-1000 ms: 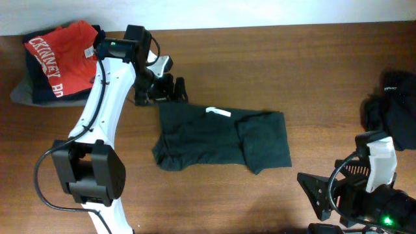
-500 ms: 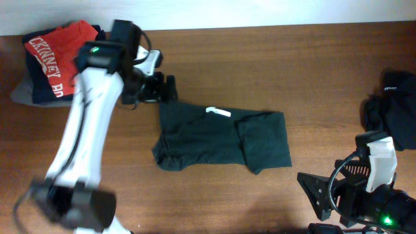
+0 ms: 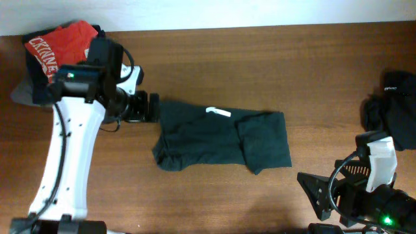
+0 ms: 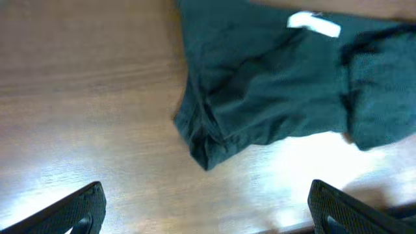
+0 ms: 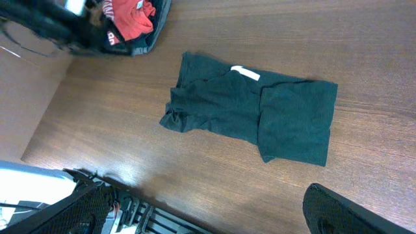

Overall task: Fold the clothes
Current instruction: 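Move the left gripper down to the bundle's left end, then grasp the left end and fold it rightward over the bundle, then release the fold and lift the left gripper away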

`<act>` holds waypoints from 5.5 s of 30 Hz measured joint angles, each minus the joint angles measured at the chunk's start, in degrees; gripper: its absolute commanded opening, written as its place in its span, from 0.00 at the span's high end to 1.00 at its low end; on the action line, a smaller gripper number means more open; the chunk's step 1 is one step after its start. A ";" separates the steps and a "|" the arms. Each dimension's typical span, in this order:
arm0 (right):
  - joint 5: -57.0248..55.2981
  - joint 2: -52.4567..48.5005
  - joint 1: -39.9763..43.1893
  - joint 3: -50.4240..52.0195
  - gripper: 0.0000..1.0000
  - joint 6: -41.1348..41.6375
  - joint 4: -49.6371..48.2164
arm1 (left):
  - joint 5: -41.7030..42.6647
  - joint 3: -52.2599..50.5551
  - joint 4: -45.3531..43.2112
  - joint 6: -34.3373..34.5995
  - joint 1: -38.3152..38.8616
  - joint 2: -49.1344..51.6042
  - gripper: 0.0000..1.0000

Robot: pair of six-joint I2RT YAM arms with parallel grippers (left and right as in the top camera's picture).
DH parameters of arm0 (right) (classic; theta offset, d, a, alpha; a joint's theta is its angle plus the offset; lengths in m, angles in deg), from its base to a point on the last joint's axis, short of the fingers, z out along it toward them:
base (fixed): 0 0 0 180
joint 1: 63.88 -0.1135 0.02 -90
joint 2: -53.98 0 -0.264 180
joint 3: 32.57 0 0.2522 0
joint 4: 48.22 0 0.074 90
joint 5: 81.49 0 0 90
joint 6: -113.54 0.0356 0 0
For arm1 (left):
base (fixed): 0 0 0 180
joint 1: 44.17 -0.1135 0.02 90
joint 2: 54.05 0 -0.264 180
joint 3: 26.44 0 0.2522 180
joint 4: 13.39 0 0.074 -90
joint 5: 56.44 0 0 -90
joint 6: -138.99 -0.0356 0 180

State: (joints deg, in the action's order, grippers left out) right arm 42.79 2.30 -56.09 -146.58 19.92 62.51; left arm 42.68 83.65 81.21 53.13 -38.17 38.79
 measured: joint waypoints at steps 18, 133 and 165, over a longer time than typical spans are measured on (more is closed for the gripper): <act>0.00 0.00 0.00 0.00 0.01 0.02 0.00 | 20.48 -32.02 -27.08 -11.67 -5.73 4.76 0.01; -0.02 0.00 0.00 -0.04 0.01 0.07 0.00 | -8.79 13.66 10.64 2.45 14.10 23.76 0.99; 0.00 0.00 0.00 -0.04 0.01 0.00 0.00 | -9.35 6.97 -1.16 12.09 22.97 29.73 0.99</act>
State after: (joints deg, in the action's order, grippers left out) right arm 42.79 2.30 -56.09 -146.62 19.92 62.51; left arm 33.33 90.62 80.05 65.22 -15.20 68.51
